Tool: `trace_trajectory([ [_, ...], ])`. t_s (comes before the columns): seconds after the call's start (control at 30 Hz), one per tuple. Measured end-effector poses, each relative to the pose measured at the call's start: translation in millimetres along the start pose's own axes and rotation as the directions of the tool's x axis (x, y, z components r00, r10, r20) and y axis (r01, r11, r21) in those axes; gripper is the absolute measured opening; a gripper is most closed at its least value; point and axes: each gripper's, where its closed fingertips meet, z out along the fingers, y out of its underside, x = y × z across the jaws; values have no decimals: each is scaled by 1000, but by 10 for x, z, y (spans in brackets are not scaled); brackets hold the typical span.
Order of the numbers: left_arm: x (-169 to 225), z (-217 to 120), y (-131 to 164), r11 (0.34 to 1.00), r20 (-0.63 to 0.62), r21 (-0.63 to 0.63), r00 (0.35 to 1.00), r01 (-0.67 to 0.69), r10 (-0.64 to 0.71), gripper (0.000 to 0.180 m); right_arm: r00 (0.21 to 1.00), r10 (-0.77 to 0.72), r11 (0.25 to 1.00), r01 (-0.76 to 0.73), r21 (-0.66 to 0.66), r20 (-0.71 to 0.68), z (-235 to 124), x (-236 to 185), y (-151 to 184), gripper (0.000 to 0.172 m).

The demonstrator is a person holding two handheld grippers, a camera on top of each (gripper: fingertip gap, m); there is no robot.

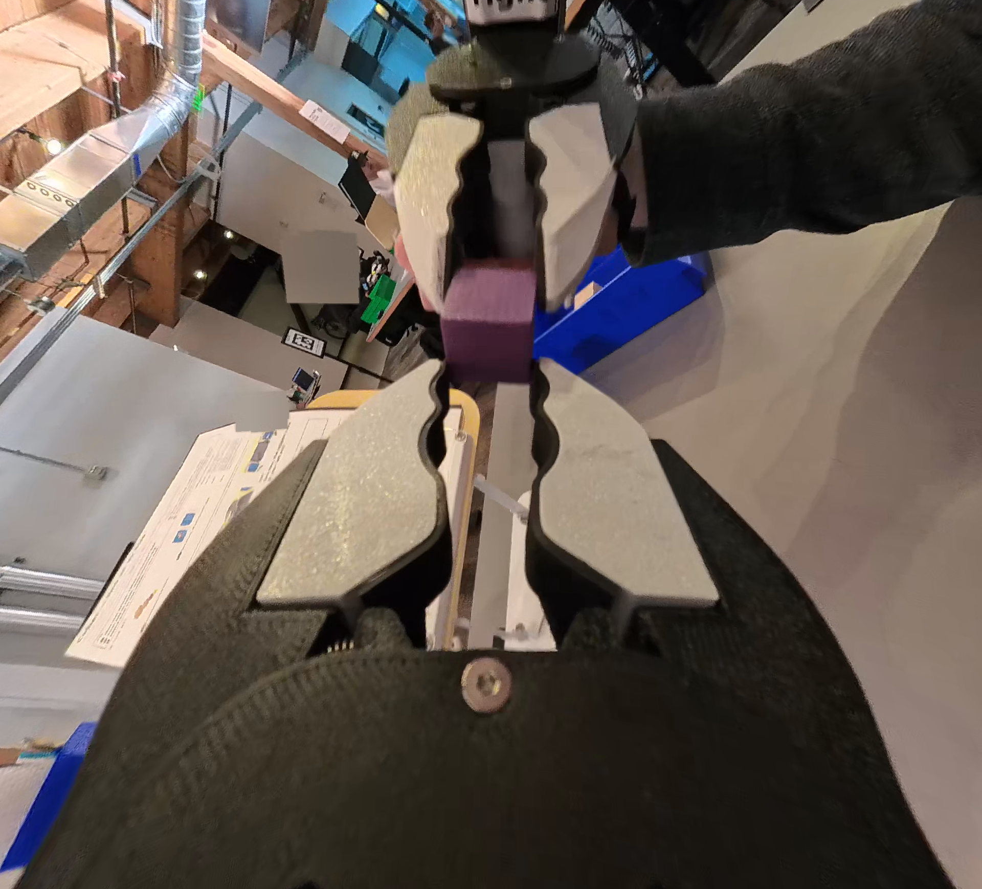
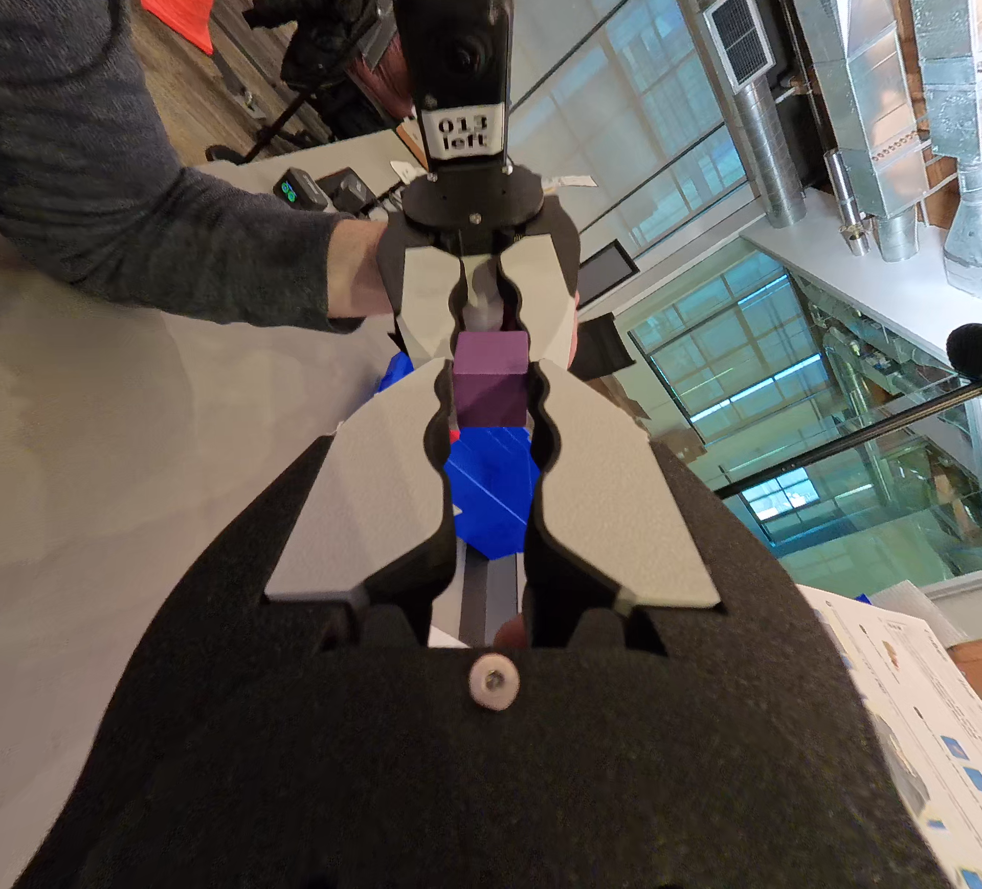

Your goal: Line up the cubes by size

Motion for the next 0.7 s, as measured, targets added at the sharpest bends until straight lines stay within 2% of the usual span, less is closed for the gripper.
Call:
trace_trajectory([
  [0.23, -71, -33, 89, 999, 29, -35, 1000, 0, 1, 30, 999, 5, 1000, -5, 19, -34, -115, 78, -54, 26],
  [0.4, -155, -135, 138, 993, 78, -108, 995, -49, 57, 19, 994, 20, 1000, -20, 7, -108, -326, 218, -67, 26],
  [0.53, -235, -243, 224, 982, 115, -173, 989, -75, 96, 1, 982, -14, 990, -13, -141, -188, -607, 308, 112, 26],
  [0.63, -311, -337, 219, 983, 142, -168, 985, -70, 95, 0, 978, -1, 959, -59, -278, -210, -956, 284, 385, 26],
  [0.7, -364, -390, 217, 982, 162, -172, 982, -73, 101, 0, 976, 6, 906, -97, -412, -217, -1264, 261, 668, 26],
])
